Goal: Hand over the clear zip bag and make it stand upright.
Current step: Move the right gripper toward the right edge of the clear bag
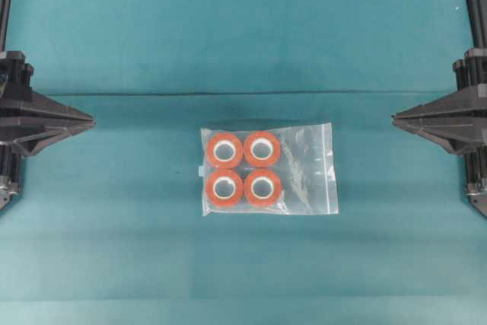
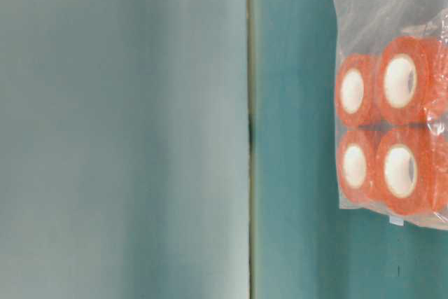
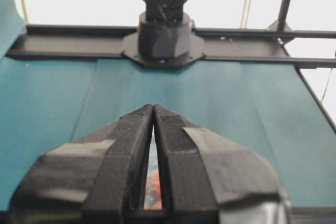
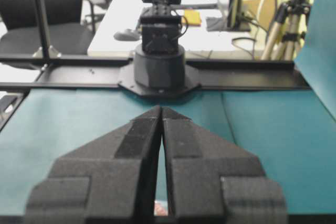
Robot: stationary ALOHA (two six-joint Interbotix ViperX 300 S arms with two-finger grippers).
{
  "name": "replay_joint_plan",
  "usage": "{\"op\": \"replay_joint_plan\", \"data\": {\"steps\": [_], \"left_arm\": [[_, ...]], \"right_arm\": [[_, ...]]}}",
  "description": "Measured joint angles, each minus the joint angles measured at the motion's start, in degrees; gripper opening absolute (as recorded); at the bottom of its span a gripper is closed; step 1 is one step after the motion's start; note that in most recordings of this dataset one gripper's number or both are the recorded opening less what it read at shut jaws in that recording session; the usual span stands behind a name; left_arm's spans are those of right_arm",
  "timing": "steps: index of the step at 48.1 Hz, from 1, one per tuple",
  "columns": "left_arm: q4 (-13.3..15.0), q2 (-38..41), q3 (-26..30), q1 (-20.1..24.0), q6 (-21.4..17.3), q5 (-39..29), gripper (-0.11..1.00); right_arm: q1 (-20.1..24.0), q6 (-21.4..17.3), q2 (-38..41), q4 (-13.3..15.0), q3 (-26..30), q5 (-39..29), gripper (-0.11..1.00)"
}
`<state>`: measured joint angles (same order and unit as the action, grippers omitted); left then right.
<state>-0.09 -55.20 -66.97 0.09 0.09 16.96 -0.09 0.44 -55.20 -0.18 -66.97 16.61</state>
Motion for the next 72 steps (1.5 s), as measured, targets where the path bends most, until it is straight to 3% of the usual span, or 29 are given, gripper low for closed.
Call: {"op": "replay_joint_plan", "data": {"steps": [3, 7, 21, 27, 34, 39, 49, 60, 72], "left_arm": [[-0.09, 0.26, 0.00, -0.18, 0.44, -0.70, 0.09], [-0.26, 1.23, 0.44, -0.79, 0.70, -2.20, -0.01], [-0.44, 1.85, 3.52, -0.97, 0.09, -7.56, -0.01], [-0.35, 1.76, 4.22, -0.88, 0.09, -12.04, -0.01], [-0.44, 1.67, 4.75, -0.97, 0.18, -15.38, -0.01], [-0.44, 1.58, 4.83, -0.88, 0.09, -16.44, -0.01], [-0.35, 2.02, 4.83, -0.26, 0.09, -16.70, -0.01], [-0.44, 3.08, 4.83, 0.88, 0.18, -16.70, -0.01], [-0.44, 3.87, 4.83, 1.49, 0.09, -16.79, -0.01]], "right_arm": [[0.09, -0.62, 0.00, -0.44, 0.09, 0.00, 0.05], [0.18, -2.81, 0.00, -4.48, 0.09, -1.32, 0.00], [-0.18, -12.66, -0.09, -17.67, 0.88, -9.58, 0.00], [-3.25, -18.90, 0.00, -25.14, 1.67, -13.71, 0.00], [-8.17, -24.70, 0.09, -30.32, 1.76, -20.83, 0.00], [-12.39, -28.65, 0.35, -31.82, 1.76, -25.66, 0.00], [-19.78, -34.89, 3.60, -31.99, 1.67, -36.56, 0.00], [-20.57, -37.88, 9.14, -31.90, -0.88, -40.61, 0.00], [-19.60, -42.28, 14.50, -31.90, -4.75, -36.91, 0.00]]}}
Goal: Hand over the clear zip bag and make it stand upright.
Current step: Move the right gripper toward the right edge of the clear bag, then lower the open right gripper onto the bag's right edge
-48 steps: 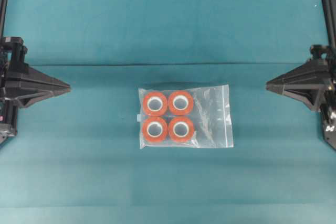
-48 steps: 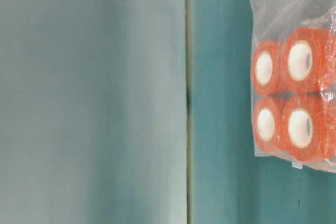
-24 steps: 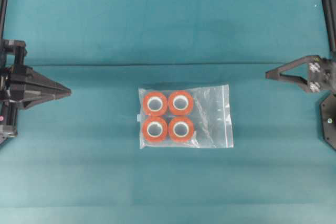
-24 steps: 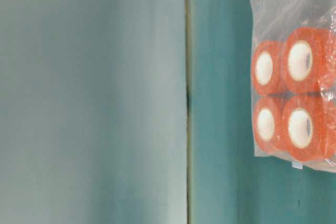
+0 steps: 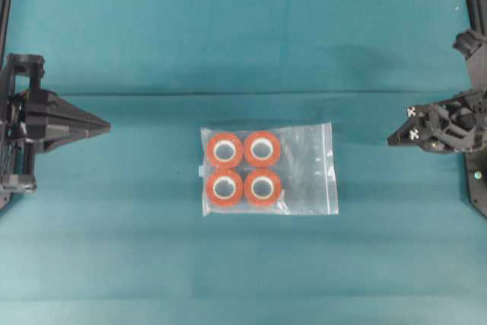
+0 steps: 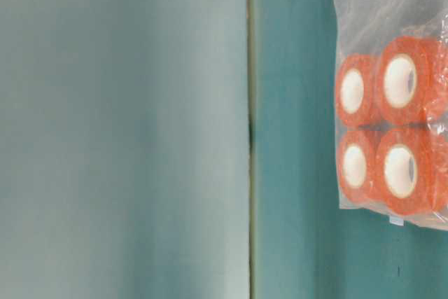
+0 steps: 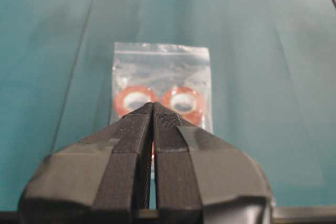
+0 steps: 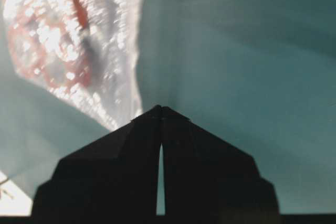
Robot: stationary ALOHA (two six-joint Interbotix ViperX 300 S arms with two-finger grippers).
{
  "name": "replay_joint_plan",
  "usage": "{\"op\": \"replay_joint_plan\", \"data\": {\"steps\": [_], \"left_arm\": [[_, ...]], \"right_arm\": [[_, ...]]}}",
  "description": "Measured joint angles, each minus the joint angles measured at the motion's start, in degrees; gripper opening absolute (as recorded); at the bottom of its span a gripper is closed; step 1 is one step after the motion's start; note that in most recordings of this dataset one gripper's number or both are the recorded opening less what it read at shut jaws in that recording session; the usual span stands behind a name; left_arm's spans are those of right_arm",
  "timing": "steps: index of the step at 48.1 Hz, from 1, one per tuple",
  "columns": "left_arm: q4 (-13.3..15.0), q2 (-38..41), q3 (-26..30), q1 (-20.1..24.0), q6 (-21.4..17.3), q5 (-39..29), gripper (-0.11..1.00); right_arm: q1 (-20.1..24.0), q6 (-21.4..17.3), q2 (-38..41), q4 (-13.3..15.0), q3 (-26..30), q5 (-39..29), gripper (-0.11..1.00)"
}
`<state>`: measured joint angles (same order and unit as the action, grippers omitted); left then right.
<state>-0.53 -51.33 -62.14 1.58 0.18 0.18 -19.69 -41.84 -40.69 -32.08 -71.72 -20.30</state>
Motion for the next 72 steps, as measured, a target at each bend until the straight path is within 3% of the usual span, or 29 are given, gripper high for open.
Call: {"op": "replay_joint_plan", "data": {"steps": [11, 17, 22, 31, 35, 52, 65, 72], "left_arm": [[0.00, 1.32, 0.00, 0.35, 0.00, -0.53, -0.01], [0.09, 1.93, 0.00, 0.35, 0.00, -0.44, -0.01], [0.09, 2.02, 0.00, 0.53, 0.00, -0.62, -0.01], [0.00, 2.55, 0.00, 1.32, 0.00, -1.14, -0.01], [0.00, 2.55, 0.00, 1.41, 0.00, -1.14, -0.01], [0.00, 2.37, 0.00, 1.32, 0.09, -1.23, -0.01], [0.09, 2.37, 0.00, 1.41, 0.09, -1.23, -0.01], [0.00, 2.46, 0.00, 1.41, 0.26, -1.23, -0.01]], "right_arm": [[5.01, -5.62, 2.64, -0.09, -3.43, 5.98, 0.01], [8.61, -7.91, 4.13, -0.18, -3.96, 10.11, 0.09], [10.90, -8.88, 6.33, -0.18, -3.96, 13.18, 0.28], [14.06, -9.14, 11.34, -0.18, -3.60, 19.25, 0.79], [15.12, -9.14, 14.33, -0.26, -2.99, 21.88, 0.92], [17.58, -9.49, 24.17, -0.35, 0.62, 32.52, 0.90], [23.38, -10.90, 27.16, -4.22, 0.97, 38.67, 0.90], [24.61, -12.30, 29.27, -4.75, 1.76, 41.57, 0.90]]}}
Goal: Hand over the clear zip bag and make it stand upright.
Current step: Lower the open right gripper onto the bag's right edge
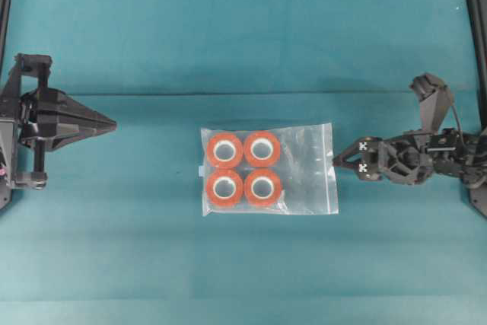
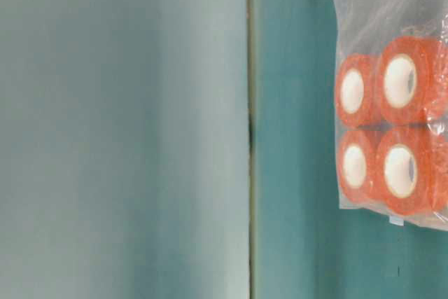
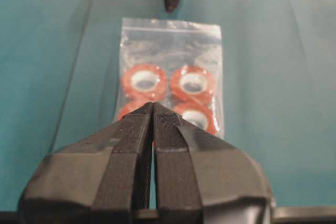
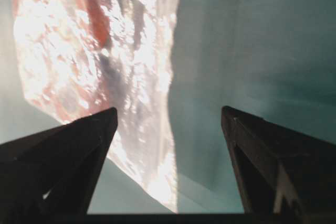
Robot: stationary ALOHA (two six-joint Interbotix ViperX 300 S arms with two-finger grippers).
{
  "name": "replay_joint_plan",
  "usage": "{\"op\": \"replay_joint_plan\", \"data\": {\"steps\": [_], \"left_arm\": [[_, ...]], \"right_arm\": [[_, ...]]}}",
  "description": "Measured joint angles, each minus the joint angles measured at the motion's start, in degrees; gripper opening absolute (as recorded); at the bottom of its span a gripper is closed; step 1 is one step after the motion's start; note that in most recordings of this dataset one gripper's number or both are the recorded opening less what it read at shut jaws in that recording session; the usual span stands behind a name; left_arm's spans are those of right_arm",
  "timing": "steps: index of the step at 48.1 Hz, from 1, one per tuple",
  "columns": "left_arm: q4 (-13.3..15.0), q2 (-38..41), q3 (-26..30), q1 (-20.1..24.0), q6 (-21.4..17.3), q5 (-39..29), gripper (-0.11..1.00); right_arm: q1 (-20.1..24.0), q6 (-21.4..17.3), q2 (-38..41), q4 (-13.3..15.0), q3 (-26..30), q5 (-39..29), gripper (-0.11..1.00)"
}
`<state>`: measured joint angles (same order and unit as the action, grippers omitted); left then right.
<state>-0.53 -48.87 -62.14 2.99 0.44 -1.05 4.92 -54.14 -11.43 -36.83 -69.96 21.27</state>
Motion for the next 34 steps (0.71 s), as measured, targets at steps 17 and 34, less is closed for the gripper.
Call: {"op": "replay_joint_plan", "data": {"steps": [17, 34], "left_arm": [[0.00, -0.26, 0.00, 0.00, 0.26, 0.09, -0.01], [0.00, -0.18, 0.00, 0.00, 0.44, 0.00, -0.01]], "right_arm": [[1.67, -0.88, 5.36, -0.26, 2.72, 0.70, 0.90], [1.67, -1.32, 7.21, -0.26, 4.66, 0.88, 0.90]]}}
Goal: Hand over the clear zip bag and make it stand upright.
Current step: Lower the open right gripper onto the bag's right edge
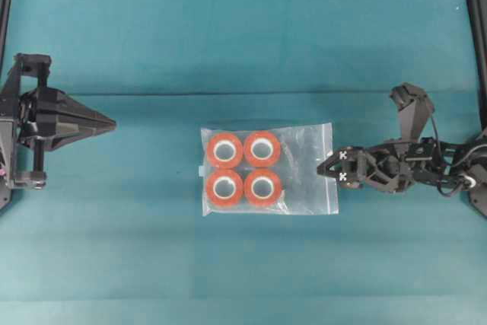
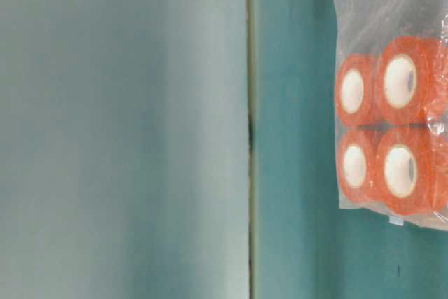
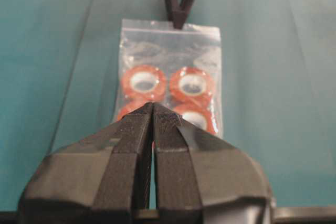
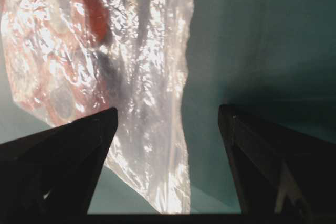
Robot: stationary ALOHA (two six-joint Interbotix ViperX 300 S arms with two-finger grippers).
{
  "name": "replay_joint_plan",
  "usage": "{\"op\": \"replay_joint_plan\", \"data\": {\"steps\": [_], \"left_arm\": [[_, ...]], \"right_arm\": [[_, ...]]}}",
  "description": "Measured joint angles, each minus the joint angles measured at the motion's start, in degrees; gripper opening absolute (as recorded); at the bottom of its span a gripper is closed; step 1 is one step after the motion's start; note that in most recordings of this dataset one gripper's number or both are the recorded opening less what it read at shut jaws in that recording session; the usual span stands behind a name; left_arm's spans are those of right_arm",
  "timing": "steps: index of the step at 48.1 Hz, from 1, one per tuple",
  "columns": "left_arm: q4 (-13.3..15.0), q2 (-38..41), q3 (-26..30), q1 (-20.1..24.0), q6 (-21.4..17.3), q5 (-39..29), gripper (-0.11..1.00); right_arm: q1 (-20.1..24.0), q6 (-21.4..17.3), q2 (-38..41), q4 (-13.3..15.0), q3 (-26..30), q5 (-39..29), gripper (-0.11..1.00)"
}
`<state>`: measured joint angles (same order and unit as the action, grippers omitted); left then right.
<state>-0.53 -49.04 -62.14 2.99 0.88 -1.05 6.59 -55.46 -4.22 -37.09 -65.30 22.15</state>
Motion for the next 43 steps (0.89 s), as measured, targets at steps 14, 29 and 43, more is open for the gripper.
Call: {"op": "replay_joint_plan", "data": {"steps": [14, 29, 43], "left_arm": [[0.09, 0.00, 0.00, 0.00, 0.00, 0.09, -0.01], [0.00, -0.09, 0.00, 0.00, 0.00, 0.09, -0.01], [0.00, -0.18, 0.00, 0.00, 0.00, 0.00, -0.01]], "right_arm": [[0.09, 0.00, 2.02, -0.09, 1.41, 0.00, 0.90], [0.18, -0.09, 4.48, -0.18, 3.96, 0.00, 0.90], [0.44, -0.09, 5.01, -0.26, 4.48, 0.09, 0.90]]}}
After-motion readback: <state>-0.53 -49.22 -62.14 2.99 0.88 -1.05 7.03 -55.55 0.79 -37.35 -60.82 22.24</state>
